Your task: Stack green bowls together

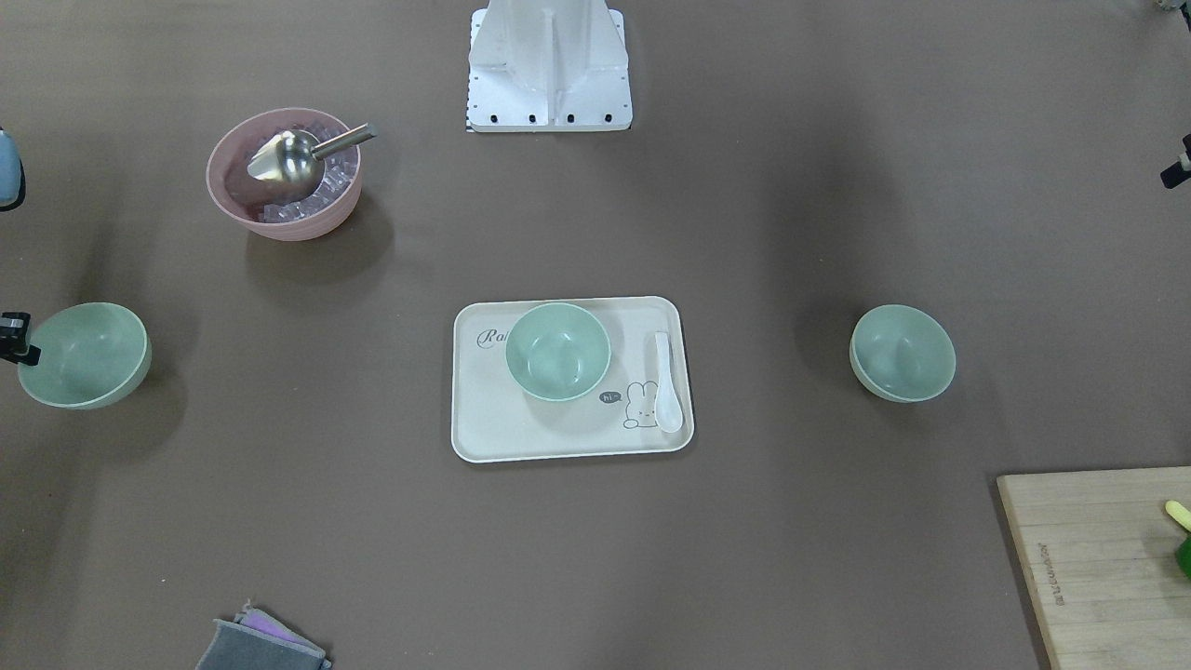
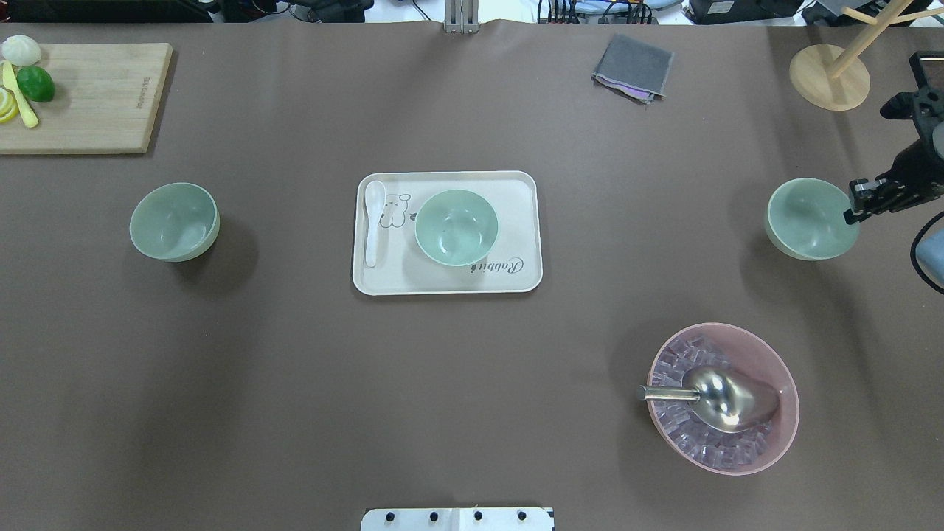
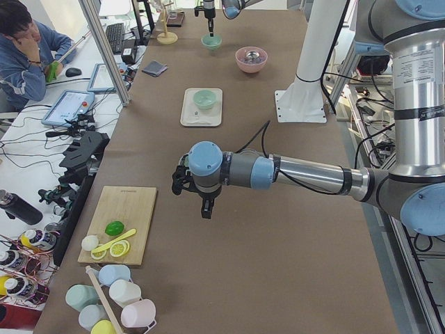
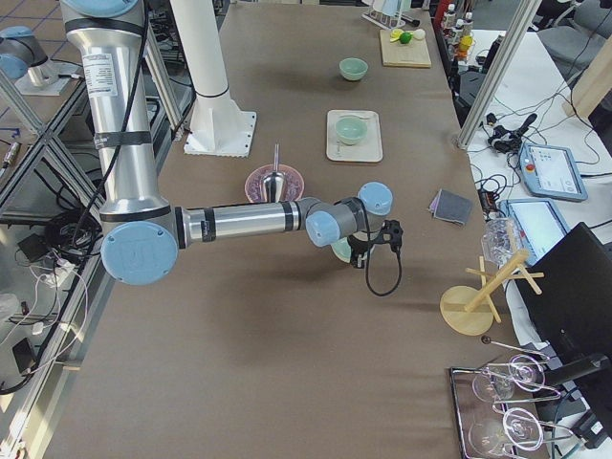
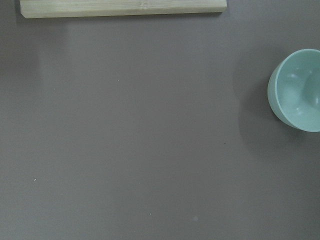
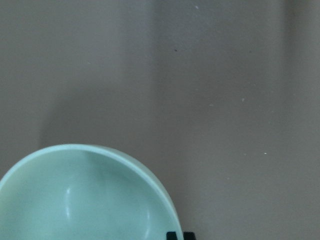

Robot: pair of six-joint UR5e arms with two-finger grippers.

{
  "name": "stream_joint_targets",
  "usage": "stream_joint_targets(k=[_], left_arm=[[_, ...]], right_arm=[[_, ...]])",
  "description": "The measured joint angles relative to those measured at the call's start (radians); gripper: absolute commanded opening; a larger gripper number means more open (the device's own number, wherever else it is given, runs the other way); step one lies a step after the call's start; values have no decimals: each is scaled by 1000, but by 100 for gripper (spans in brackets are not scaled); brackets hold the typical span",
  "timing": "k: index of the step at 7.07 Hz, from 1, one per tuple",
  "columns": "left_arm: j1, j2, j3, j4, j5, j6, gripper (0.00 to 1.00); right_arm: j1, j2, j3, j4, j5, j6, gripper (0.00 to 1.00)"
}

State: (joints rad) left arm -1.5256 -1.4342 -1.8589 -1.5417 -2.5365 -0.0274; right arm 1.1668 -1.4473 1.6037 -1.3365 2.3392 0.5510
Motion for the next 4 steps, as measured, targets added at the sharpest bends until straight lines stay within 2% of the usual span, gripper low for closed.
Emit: stream_joint_targets(k=[2,4], left_arm=[[69,-72,25,-11,11,-97,98],[191,-156,81,-104,65,-252,97]], right_arm=[[-69,128,139,-136,13,242,0],[-176,301,177,-212,8,521,0]])
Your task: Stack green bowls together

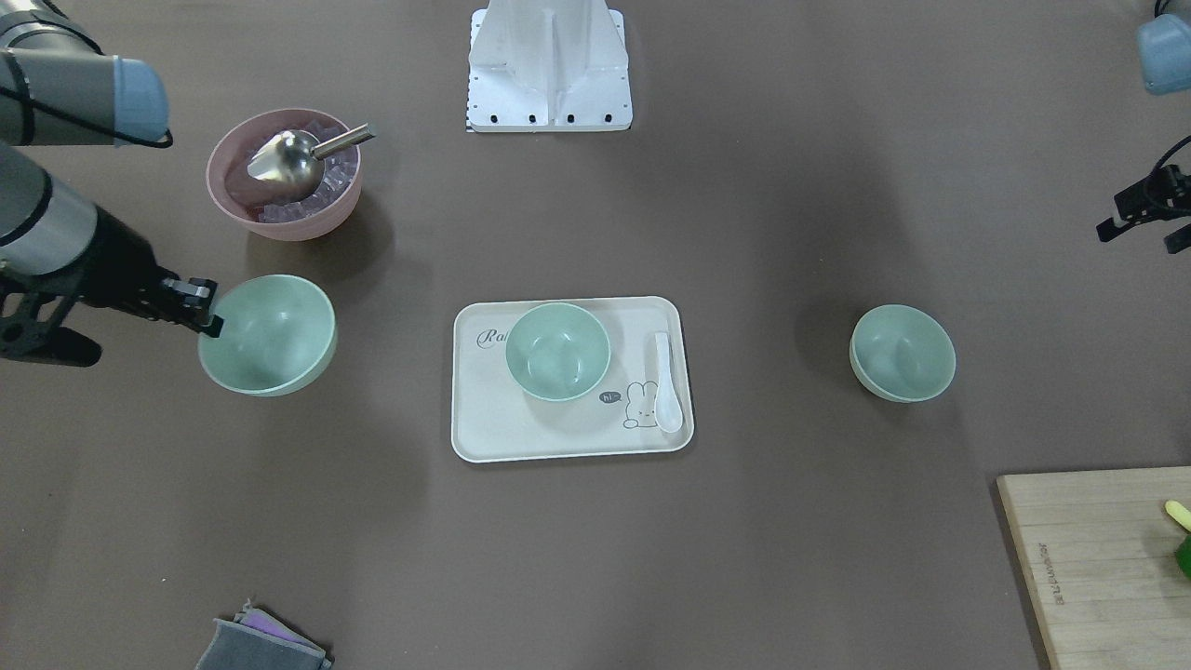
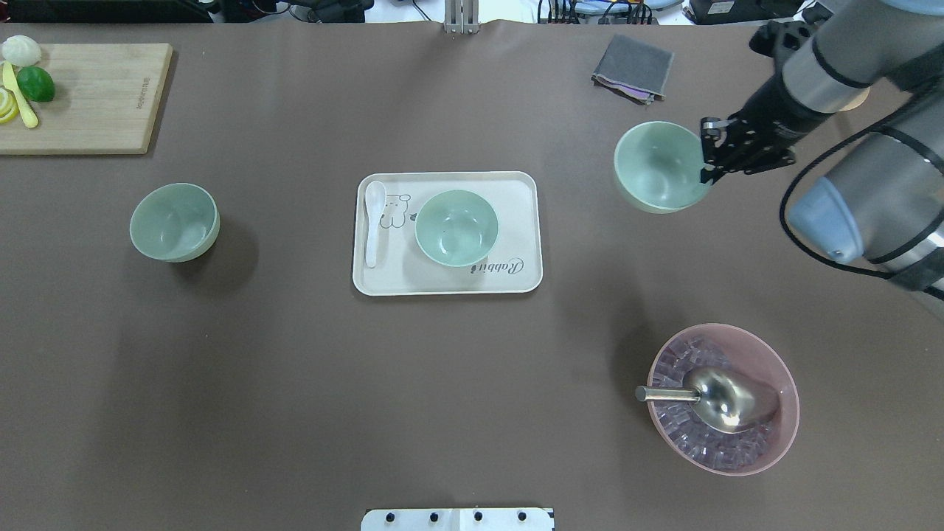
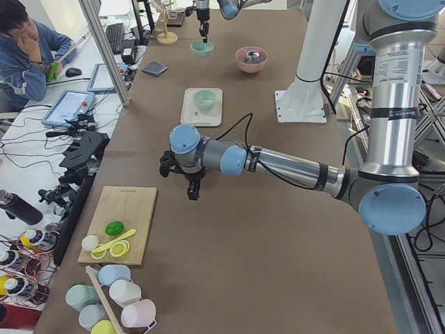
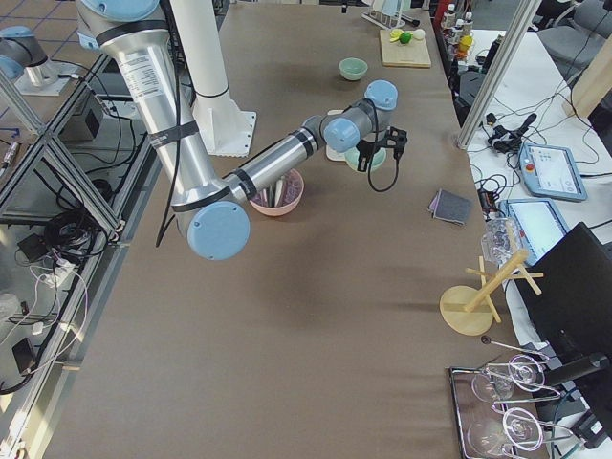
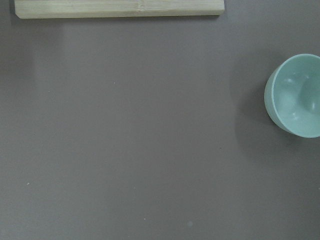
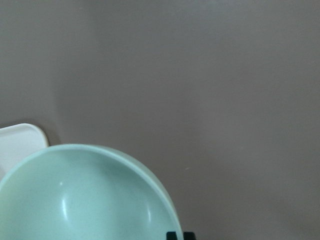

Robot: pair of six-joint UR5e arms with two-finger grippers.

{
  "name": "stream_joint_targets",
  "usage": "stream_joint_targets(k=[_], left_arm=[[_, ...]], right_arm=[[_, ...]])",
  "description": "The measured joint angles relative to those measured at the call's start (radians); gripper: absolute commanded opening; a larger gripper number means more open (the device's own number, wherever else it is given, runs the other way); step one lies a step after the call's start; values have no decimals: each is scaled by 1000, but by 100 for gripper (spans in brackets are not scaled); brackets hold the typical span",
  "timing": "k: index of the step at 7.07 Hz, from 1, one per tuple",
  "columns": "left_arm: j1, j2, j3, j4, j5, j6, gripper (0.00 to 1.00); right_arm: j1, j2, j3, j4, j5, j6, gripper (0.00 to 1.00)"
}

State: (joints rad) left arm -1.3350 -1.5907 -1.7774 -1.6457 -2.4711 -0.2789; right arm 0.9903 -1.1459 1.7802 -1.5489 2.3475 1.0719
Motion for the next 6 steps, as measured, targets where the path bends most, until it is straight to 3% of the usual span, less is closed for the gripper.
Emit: stream_joint_targets(k=[4,6], left_arm=[[177,-162,244,-217,66,-195,95],[229,-209,320,-306,69,-265,94]], right_arm=[[-211,196,-57,16,-147,317,0],[-268,240,-153,141,-205,396,0]])
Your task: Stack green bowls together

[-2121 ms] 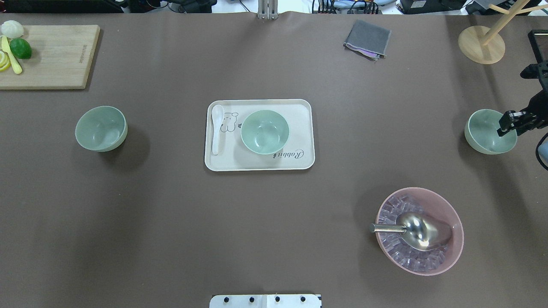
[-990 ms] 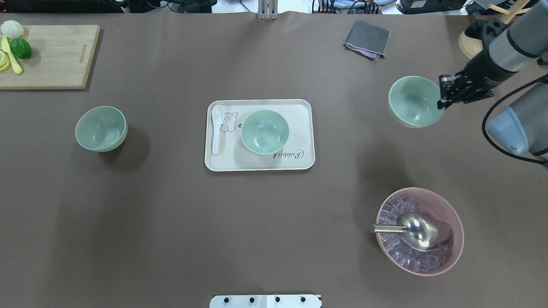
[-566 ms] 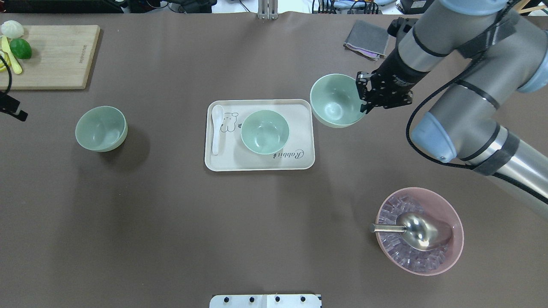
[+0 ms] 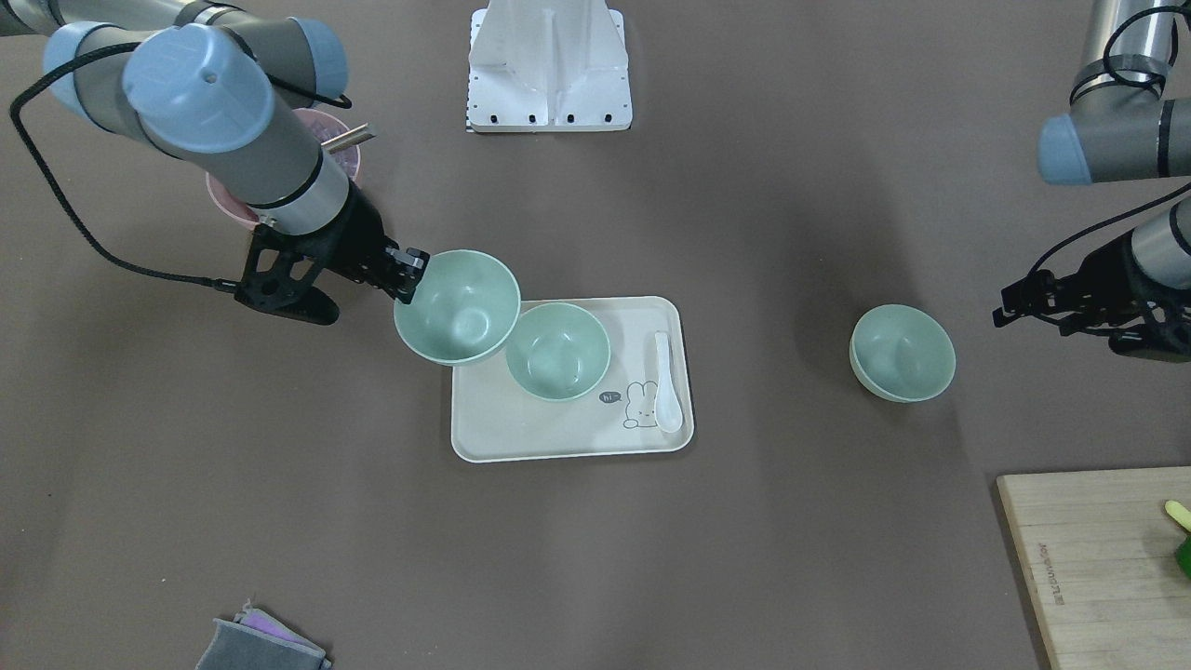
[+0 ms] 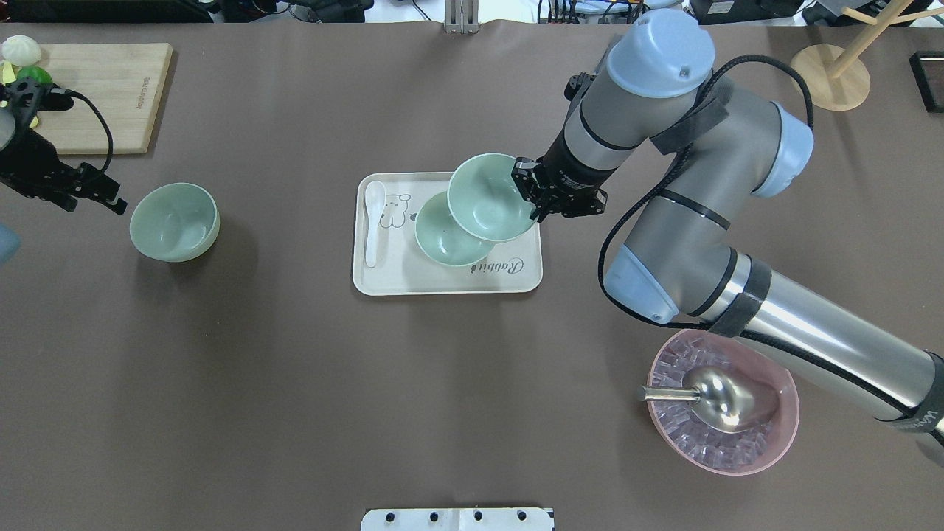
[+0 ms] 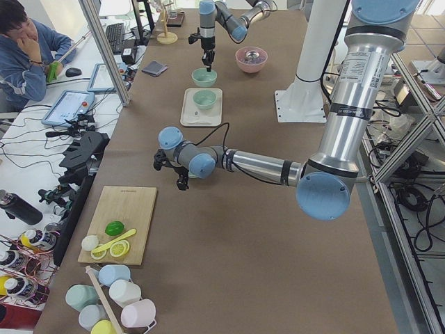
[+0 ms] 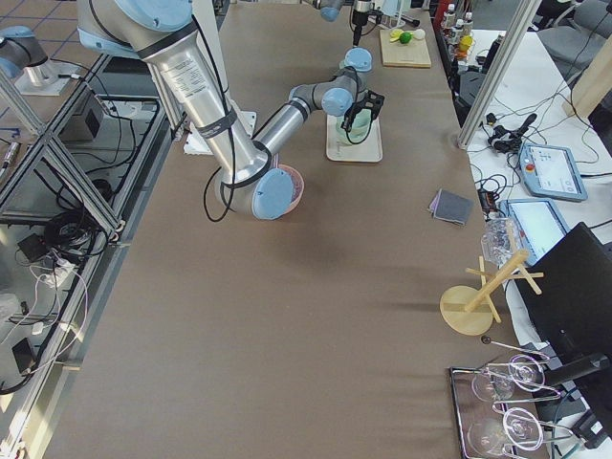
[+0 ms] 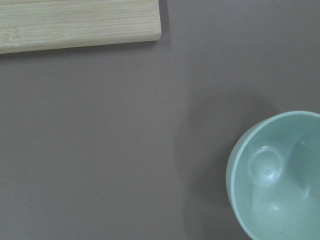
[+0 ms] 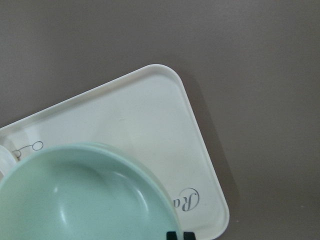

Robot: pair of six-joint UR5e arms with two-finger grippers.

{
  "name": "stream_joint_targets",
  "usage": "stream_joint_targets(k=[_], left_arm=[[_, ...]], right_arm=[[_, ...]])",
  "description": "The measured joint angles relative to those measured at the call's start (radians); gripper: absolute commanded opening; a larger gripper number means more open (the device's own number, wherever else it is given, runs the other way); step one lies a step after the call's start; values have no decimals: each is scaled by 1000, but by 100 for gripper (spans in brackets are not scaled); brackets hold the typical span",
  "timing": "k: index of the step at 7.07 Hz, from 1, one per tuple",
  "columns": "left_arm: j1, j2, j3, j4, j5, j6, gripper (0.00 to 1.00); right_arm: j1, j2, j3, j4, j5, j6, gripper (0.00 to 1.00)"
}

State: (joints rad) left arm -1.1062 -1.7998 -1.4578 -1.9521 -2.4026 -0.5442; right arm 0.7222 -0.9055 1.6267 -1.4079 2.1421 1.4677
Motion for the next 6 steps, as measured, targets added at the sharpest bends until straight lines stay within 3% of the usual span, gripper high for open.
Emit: stream_joint_targets(k=[2,6], left_arm=[[28,-23,22,-23,1,-32,94],[43,-29,29,-27,3,-37,93]], right_arm=[[-36,26,-55,83,-36,60,0],[-69,74,-111,97,-93,88,0]])
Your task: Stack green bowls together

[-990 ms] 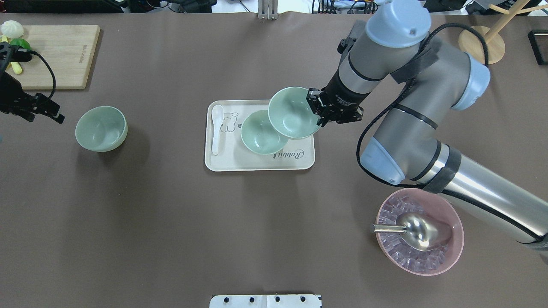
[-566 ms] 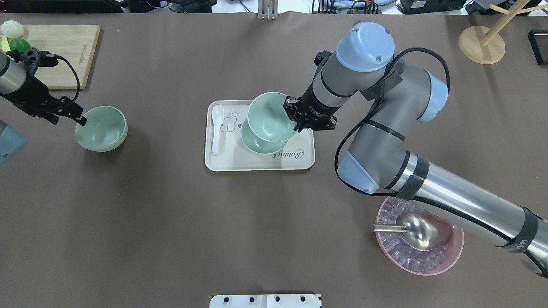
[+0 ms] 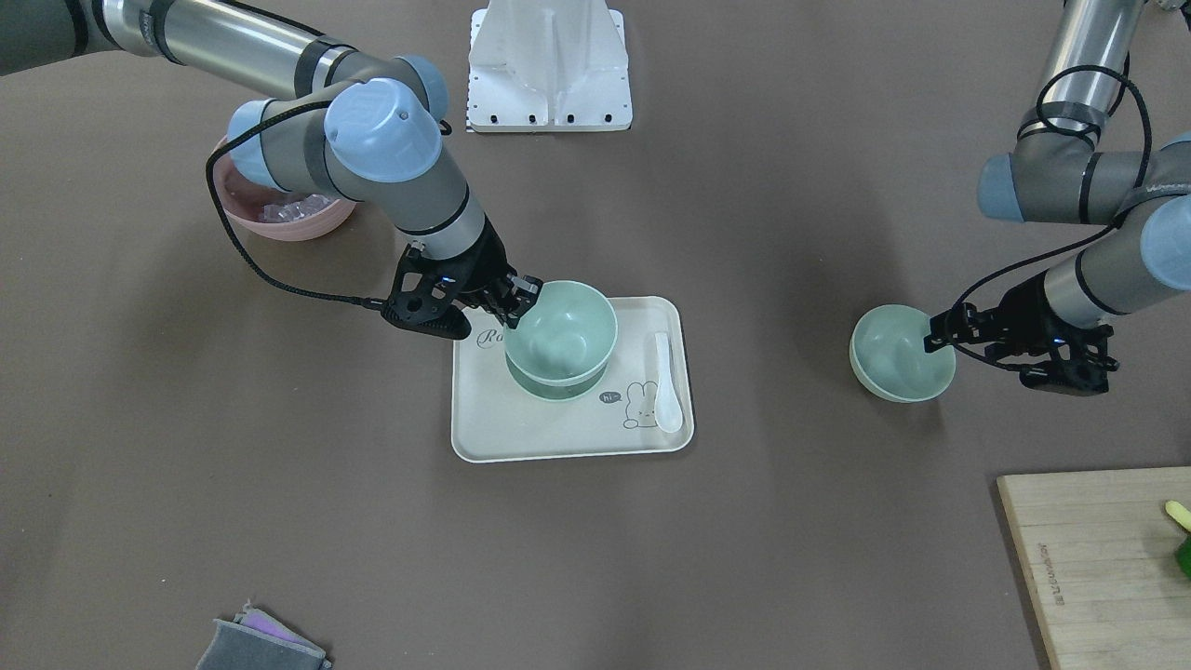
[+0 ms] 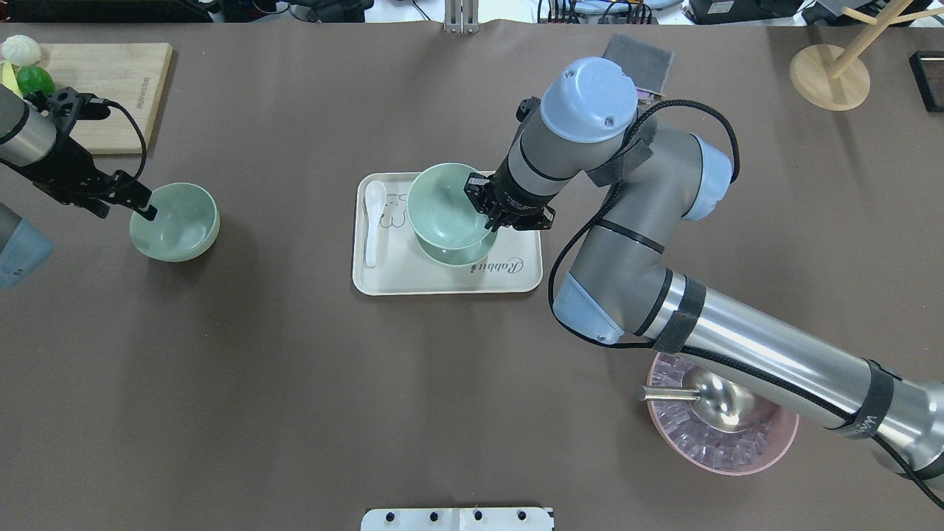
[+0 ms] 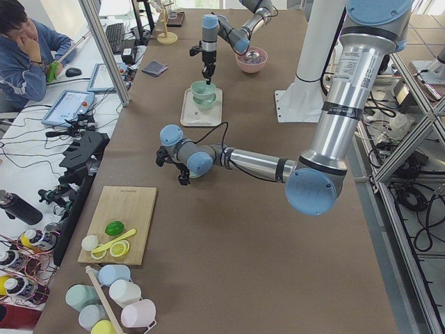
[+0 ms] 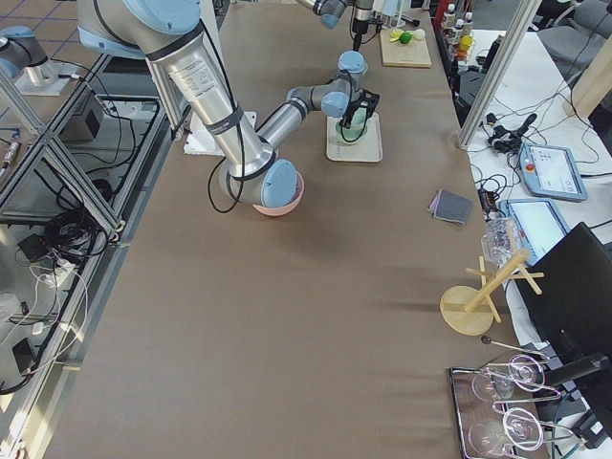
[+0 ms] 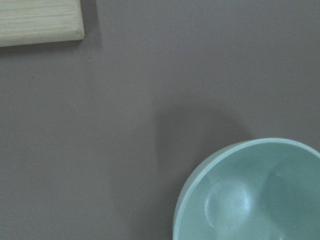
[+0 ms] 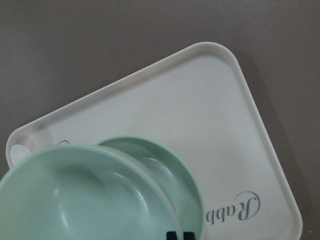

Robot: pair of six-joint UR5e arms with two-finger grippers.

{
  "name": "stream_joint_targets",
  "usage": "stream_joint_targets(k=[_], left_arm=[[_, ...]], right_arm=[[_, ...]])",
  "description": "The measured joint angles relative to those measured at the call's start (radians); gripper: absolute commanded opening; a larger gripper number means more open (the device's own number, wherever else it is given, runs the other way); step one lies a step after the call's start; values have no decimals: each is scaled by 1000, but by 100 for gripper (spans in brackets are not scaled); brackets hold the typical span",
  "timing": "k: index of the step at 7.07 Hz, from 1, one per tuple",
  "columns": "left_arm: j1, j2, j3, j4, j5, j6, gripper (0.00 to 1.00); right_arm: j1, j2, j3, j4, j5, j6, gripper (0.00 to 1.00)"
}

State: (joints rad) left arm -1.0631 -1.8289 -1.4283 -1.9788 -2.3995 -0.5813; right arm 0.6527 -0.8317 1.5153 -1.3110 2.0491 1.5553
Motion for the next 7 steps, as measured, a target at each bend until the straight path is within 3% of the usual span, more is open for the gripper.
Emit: stream_joint_targets(k=[1,2,3,5,7], left_arm=[[5,-3,6,0,5,-2,71],[16,-5,13,-1,12,-11,37],[33,-7,21,-1,16,-25,0],[51,-15,24,4,15,-41,0],[53,-61,7,28,-35,-79,0]], right_arm=[[0,7,-15,8,-3,1,0],[-1,11,-29,24,-4,2,89],[-1,14,-42,39,-6,2,100],[9,14,-35,46,0,6,100],[85,-35,39,38,101,0,100]])
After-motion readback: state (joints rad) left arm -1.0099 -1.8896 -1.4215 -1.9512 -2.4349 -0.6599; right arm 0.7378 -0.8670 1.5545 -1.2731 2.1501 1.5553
